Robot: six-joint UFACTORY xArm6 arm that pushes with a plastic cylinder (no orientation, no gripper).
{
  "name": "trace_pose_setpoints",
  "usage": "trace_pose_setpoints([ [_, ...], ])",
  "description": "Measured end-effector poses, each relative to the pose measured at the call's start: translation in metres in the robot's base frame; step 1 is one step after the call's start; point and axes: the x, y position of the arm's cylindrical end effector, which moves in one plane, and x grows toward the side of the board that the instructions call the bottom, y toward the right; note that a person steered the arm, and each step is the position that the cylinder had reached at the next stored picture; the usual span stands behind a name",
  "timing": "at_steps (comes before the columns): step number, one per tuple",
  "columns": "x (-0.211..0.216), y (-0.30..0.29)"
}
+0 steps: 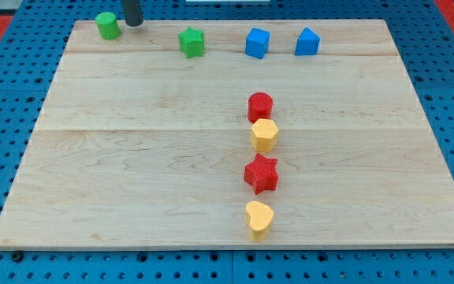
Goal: Move the green star diagonal to the bottom right of the green circle
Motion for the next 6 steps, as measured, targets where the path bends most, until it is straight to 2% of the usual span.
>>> trace_pose_setpoints([
  [1, 0.008, -0.017],
  [2, 0.015, 0.002],
  [3, 0.008, 0.069],
  [5, 0.071, 0.075],
  [6, 0.086, 0.105],
])
